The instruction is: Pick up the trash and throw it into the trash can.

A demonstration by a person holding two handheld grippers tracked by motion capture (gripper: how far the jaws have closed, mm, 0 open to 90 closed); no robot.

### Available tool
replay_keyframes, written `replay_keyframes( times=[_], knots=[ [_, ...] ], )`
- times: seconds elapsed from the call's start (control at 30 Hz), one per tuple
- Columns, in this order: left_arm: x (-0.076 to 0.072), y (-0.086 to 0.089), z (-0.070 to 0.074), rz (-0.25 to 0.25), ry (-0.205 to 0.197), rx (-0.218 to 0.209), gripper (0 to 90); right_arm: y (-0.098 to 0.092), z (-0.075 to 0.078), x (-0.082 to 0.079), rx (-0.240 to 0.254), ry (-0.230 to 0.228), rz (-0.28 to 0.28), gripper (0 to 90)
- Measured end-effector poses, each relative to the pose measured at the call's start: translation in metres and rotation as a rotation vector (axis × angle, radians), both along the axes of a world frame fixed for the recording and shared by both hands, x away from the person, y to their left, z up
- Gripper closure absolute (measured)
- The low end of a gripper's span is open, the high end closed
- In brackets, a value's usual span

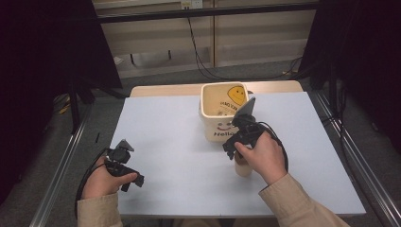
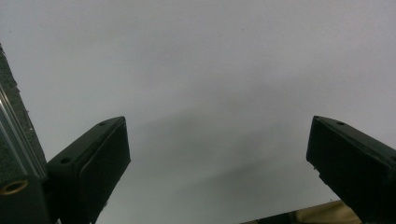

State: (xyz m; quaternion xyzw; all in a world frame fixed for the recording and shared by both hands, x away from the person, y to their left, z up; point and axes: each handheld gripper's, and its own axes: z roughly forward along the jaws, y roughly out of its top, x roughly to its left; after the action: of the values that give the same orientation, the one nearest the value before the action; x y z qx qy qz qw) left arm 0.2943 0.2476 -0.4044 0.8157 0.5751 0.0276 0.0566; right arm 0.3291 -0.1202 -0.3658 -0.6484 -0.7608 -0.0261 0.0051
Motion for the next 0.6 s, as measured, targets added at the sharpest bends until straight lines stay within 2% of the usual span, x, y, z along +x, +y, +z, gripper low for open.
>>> replay_keyframes(
  times=[0.07,0.17,0.2,0.5,0.57,0.6],
  knots=[
    [0.0,0.0,0.0,0.002,-0.001,-0.003,5.9,-0.002,-0.005,-0.001,-0.008,-0.008,-0.003,5.6],
    [0.0,0.0,0.0,0.001,-0.004,-0.003,5.9,-0.002,-0.009,-0.001,-0.011,0.0,0.001,5.6],
    [0.0,0.0,0.0,0.001,-0.005,-0.001,5.9,-0.002,-0.011,0.0,-0.013,0.017,-0.002,6.3],
    [0.0,0.001,0.001,0.002,-0.002,-0.001,5.9,-0.001,-0.022,-0.001,-0.016,0.034,0.001,8.7],
    [0.0,0.002,0.001,-0.006,-0.003,0.0,5.9,-0.002,-0.025,-0.001,-0.029,0.043,-0.004,16.0],
    [0.0,0.002,0.001,-0.006,-0.003,0.0,5.9,-0.002,-0.025,-0.001,-0.029,0.043,-0.004,16.0]
  ],
)
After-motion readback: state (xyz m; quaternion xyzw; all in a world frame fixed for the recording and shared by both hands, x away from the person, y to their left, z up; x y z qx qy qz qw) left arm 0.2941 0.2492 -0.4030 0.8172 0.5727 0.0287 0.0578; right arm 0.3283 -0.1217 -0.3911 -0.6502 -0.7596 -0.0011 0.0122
